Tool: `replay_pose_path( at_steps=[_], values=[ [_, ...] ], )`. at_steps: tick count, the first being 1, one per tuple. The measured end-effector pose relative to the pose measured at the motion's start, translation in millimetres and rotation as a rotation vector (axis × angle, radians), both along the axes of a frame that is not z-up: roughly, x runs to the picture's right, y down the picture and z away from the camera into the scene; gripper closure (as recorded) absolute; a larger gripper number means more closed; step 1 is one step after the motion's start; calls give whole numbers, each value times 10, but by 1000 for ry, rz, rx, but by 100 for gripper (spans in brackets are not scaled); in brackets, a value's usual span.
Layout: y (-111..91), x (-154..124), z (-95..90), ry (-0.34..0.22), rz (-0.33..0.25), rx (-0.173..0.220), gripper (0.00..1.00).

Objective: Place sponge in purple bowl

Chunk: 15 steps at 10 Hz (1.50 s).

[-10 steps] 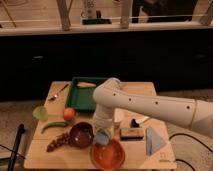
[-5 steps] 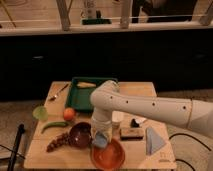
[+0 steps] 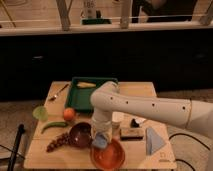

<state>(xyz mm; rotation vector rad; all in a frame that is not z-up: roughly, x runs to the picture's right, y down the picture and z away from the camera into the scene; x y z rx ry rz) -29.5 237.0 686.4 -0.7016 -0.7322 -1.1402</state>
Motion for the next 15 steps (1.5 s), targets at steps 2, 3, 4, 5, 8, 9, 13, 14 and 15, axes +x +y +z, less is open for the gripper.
replay_pose_path(
  at_steps=[2,3,4,5,8,9,13,14,15],
  values=[
    [-9,-18,-10,-8,-8,3,100],
    [-12,-62,-21,-19,-19,4,100],
    [-18,-106,-30,-31,-30,6,100],
    [-16,-147,-31,-41,-40,5,100],
    [-21,-341,-22,-75,-76,2,100],
    [-35,-361,-19,-80,-82,3,100],
    [-99,-530,5,-113,-125,-6,100],
    [-119,-602,5,-131,-142,-9,100],
    [-138,-641,5,-144,-154,-11,100]
  ],
)
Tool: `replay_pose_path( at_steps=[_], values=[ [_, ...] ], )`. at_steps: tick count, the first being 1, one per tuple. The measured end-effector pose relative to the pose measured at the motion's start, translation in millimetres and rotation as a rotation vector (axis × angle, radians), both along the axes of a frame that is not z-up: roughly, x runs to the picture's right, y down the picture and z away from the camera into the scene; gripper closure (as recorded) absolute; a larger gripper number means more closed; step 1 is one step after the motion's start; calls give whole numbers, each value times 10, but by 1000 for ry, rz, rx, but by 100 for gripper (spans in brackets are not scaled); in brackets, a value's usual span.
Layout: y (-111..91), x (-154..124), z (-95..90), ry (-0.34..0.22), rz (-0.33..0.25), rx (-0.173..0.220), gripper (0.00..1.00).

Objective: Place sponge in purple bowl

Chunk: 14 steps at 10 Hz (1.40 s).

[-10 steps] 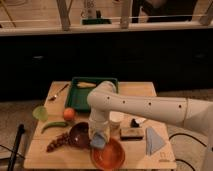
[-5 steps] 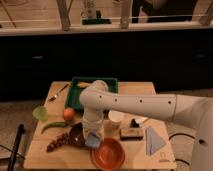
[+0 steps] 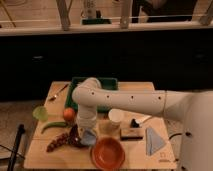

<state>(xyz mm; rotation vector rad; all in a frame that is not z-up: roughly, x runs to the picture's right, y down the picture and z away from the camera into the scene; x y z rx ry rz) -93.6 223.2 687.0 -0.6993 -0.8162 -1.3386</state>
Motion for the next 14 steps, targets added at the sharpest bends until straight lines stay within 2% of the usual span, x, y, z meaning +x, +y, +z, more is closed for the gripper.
replay_pose_path(
  at_steps=[5,9,14],
  values=[
    [-35,-251,5,-84,-78,-7,100],
    [-27,-419,21,-130,-135,-18,100],
    [-20,-473,33,-149,-161,-25,100]
  ],
)
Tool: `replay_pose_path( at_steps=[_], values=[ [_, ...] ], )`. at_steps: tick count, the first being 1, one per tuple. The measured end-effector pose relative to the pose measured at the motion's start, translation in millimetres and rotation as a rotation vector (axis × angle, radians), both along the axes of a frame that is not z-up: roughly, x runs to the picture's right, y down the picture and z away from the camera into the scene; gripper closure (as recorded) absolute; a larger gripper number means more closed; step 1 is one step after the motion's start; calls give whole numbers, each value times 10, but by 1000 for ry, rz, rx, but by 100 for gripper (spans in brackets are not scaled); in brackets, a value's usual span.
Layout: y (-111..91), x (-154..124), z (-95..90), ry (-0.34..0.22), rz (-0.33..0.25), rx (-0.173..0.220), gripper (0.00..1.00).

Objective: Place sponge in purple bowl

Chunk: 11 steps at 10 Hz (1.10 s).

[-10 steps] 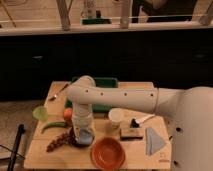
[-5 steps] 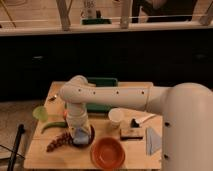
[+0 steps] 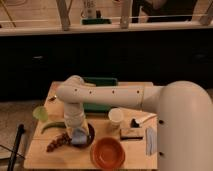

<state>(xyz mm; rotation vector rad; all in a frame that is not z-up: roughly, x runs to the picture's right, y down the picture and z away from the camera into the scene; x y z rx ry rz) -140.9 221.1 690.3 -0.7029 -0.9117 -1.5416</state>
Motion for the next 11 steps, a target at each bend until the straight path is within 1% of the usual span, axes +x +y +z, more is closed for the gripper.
replay_pose_path(
  at_steps=[1,2,7,9,10,11],
  values=[
    [0,3,6,0,-3,-2,98],
    [-2,5,8,0,-4,-6,93],
    [25,-5,-3,0,-20,-17,41],
    [25,-2,-12,4,-22,-16,23],
    [26,-3,-16,5,-23,-16,20],
    [25,-5,-21,6,-23,-15,20]
  ],
)
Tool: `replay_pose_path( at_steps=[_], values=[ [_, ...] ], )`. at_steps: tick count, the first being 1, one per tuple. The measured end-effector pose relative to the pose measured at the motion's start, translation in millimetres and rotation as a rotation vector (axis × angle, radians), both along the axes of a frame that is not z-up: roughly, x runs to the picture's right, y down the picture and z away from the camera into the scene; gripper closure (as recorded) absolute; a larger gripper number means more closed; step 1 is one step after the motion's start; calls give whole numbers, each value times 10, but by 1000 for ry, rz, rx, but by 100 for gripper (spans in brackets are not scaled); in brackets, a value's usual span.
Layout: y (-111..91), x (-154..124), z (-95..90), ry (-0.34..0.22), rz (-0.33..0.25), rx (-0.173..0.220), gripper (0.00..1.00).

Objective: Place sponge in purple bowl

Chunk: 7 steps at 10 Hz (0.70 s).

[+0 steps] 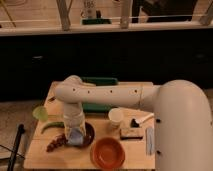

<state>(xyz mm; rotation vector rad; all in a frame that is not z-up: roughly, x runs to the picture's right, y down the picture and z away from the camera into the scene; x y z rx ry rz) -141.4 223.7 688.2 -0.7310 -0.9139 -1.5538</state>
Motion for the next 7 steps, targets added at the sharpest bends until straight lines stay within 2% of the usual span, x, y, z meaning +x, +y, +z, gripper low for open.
replay_pose_path(
  at_steps=[7],
  values=[
    [-23,37,-19,5,6,4,20]
  ],
)
